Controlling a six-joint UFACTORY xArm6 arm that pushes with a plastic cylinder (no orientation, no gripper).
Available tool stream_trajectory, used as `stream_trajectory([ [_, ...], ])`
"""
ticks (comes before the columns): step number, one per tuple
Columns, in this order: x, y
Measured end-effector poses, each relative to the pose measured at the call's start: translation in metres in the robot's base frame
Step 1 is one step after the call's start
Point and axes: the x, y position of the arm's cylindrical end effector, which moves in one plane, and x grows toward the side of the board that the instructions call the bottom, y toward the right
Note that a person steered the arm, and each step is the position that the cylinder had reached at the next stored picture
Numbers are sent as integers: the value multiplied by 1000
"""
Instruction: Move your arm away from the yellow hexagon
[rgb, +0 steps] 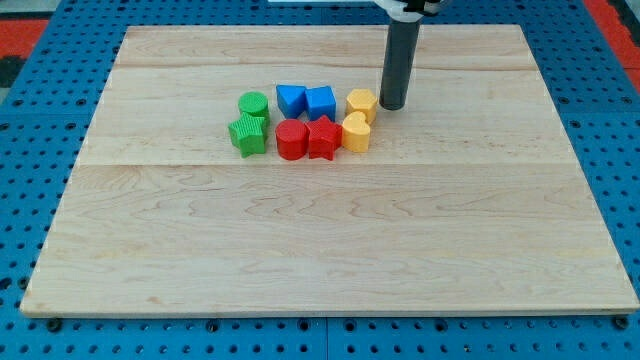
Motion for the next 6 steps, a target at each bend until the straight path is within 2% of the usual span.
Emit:
stream_trajectory([
  [4,22,5],
  [6,24,51],
])
